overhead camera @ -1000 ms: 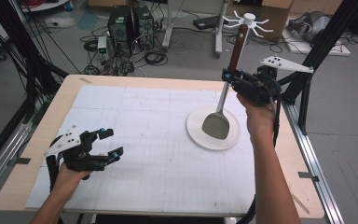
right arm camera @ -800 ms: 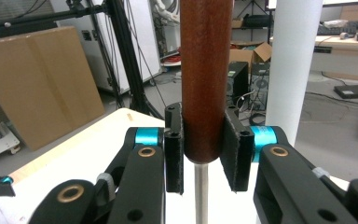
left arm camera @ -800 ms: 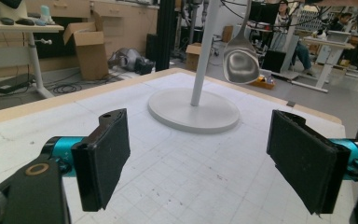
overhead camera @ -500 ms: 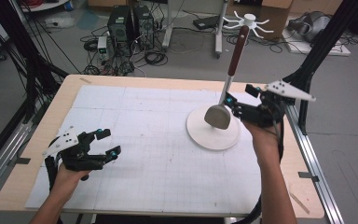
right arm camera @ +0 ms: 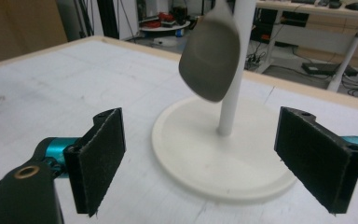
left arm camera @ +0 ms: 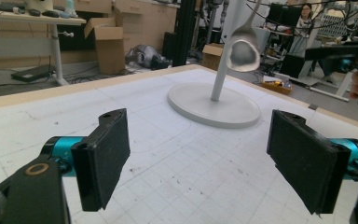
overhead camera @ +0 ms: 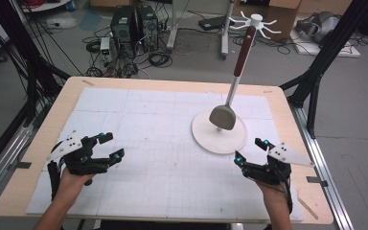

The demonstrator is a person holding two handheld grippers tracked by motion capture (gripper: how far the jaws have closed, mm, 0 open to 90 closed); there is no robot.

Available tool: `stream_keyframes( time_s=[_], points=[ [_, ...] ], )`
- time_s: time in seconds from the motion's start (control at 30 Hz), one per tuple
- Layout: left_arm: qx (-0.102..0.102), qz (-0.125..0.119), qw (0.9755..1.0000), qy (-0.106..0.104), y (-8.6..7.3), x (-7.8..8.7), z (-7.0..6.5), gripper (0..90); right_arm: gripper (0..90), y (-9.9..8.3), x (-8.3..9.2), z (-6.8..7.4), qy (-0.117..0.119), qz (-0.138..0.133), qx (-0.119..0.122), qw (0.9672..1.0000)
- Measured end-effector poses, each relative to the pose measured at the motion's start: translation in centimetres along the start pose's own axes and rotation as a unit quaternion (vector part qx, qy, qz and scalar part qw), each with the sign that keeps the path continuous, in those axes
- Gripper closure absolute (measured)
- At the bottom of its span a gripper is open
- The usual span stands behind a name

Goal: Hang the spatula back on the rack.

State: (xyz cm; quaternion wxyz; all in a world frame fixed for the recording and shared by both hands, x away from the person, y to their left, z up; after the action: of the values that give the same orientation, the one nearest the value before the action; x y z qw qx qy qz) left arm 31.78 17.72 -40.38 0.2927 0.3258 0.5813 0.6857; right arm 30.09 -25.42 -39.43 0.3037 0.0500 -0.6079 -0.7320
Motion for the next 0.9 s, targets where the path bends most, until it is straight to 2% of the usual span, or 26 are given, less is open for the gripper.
stream_keyframes(
  time_s=[0.2,0.23,0.3,0.57,0.67,0.9],
  points=[
    [0.004,0.003,0.9999,0.012,-0.7,0.5,0.2,21.4,15.6,-2.0,0.5,0.5,-0.005,0.005,0.018,0.9998],
    [0.002,0.004,0.9999,0.013,-0.9,0.5,0.2,21.4,15.7,-2.6,0.7,0.7,-0.004,0.007,0.014,0.9999],
    [0.005,0.003,0.9999,0.015,-1.0,0.7,0.2,21.4,15.7,-2.8,0.9,0.9,0.001,0.007,0.012,0.9999],
    [0.007,0.0,0.9999,0.014,-1.1,0.9,-0.1,21.4,15.8,-3.4,1.1,1.1,-0.002,0.013,0.006,0.9999],
    [0.006,0.004,0.9999,0.012,-1.4,1.0,-0.2,21.4,15.8,-3.4,1.2,1.0,0.001,0.012,-0.008,0.9999],
    [0.011,0.006,0.9999,0.011,-1.7,0.9,-0.3,21.7,15.8,-3.4,1.1,0.8,-0.002,0.008,-0.009,0.9999]
  ],
)
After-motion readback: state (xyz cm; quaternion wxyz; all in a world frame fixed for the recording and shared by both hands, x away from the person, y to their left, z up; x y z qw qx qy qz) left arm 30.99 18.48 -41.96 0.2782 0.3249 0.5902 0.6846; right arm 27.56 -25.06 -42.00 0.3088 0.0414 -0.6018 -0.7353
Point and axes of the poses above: each handheld gripper's, and its own axes: x roughly backward along the jaws, y roughly out of its top, z roughly to its left, the point moved 7 cm from there along -x, roughly forward along the jaws, and after that the axes turned 15 degrees about -x, right-handed, at the moved point
